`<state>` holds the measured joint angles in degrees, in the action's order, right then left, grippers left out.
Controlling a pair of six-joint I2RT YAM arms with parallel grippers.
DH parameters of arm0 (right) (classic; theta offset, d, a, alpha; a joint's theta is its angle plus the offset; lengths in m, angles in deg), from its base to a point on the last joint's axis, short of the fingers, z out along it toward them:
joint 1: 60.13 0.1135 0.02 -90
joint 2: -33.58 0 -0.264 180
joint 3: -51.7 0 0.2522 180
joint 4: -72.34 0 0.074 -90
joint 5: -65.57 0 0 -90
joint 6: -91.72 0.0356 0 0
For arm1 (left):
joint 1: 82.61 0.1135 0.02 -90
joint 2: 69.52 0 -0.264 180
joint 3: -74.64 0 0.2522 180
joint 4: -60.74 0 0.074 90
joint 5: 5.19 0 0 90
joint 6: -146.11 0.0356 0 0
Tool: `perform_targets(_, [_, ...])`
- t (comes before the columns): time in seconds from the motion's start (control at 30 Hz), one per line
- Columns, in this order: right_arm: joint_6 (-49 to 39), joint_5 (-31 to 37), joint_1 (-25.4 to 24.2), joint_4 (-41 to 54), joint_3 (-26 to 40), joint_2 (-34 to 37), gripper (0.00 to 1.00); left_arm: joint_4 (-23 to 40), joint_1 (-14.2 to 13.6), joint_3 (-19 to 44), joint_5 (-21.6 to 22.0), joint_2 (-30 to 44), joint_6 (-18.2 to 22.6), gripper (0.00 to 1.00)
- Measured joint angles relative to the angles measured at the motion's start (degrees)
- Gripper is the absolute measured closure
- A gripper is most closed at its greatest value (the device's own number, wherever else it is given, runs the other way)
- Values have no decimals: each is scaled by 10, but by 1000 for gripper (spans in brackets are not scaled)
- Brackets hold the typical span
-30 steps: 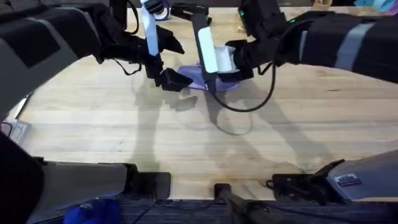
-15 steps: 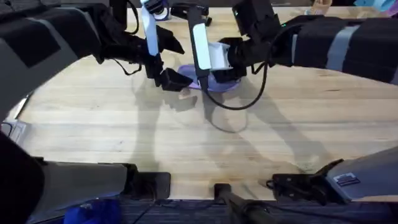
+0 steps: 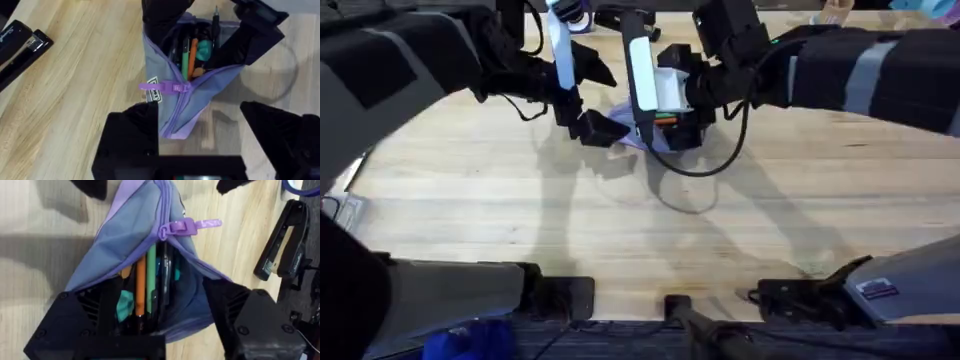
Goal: Unzip the bag, pick up the pens from the table one at a time and place them inside, then zip the bag closed.
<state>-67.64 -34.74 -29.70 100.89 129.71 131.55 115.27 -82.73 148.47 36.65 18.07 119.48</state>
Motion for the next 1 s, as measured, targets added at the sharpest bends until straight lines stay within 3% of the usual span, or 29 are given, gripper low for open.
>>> perform_targets(0.4, [52, 1, 0, 0, -1, -3, 6, 0, 0, 0, -7, 0, 0, 7])
perform_targets(0.63, [114, 1, 2, 11, -6, -54, 6, 0, 4, 0, -12, 0, 0, 7])
perform_targets(0.8, [168, 0, 2, 16, -6, -119, 6, 0, 30, 0, -33, 0, 0, 7])
perform_targets(1.0, [209, 0, 2, 39, -6, -151, 6, 0, 73, 0, -54, 0, 0, 7])
